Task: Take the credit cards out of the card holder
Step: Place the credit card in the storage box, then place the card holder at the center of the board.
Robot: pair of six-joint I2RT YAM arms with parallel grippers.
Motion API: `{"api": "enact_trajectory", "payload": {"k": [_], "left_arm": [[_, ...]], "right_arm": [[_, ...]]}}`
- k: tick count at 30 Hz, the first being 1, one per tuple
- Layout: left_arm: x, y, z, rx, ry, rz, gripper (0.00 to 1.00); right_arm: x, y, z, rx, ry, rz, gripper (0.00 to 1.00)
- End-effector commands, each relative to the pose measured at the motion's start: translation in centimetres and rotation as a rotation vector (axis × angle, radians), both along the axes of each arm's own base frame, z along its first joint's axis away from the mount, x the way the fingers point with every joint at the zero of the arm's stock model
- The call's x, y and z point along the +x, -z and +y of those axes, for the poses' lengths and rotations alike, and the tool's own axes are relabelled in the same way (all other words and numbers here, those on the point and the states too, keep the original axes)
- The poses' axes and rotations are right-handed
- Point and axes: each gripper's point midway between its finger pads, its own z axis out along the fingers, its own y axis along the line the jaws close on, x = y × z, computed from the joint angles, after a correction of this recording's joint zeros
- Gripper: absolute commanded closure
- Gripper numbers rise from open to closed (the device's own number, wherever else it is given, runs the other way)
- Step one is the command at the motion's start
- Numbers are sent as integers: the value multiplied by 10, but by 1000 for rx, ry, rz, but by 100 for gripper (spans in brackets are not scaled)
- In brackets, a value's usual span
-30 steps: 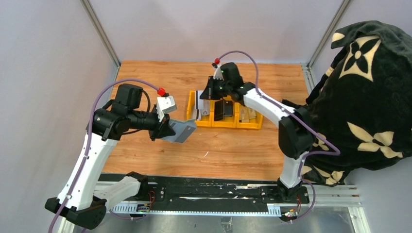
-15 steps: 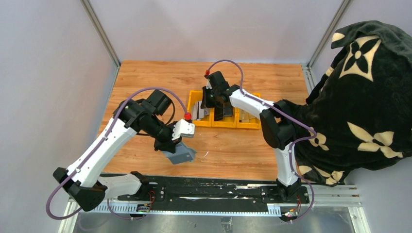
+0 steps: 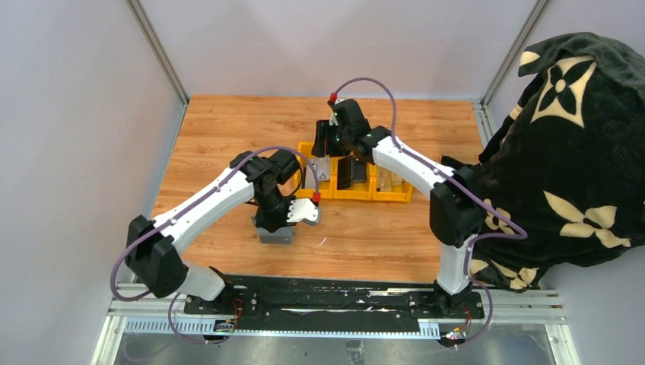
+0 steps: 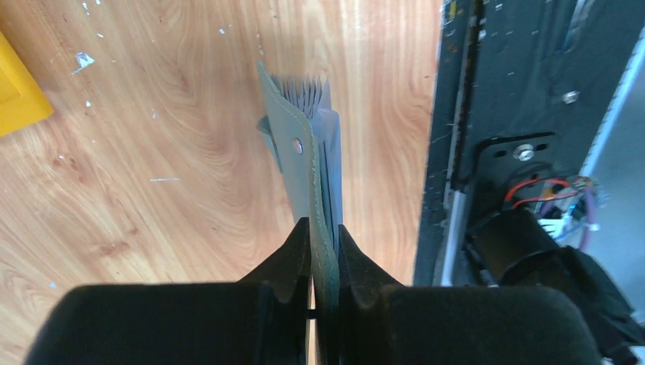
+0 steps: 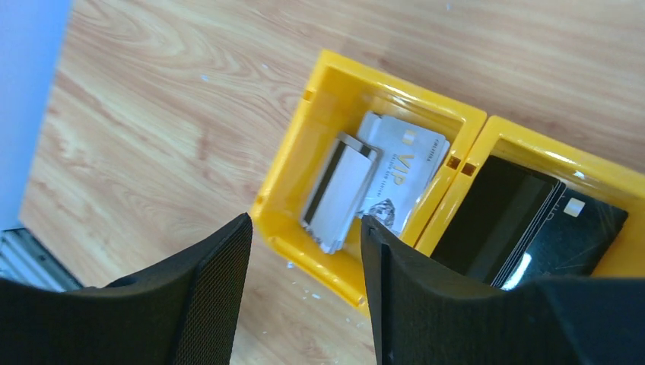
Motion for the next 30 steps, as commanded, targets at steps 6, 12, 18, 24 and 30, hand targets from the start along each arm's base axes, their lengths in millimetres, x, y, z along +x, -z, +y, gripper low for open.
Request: {"api": "enact_trajectory", "payload": {"k": [6,12,18,24,30], "left_arm": [[66,53,-5,125,88,-200,88],[103,61,-14,104,24,-383,69],[80,67,-8,84,39,-335,45],[19,79,-6,30,50,-86,46],[7,91,2,49,75,-43,53]], "right_arm": [[-26,-70,-30,84,12,-111,41],[-44,-58,-48,92,23,-87,40],[-57,-39,-55,96,16,-33,40],[-68,-35,-66,103,27,-17,40],[-77,-34,-80,110,48,-9,40]]}}
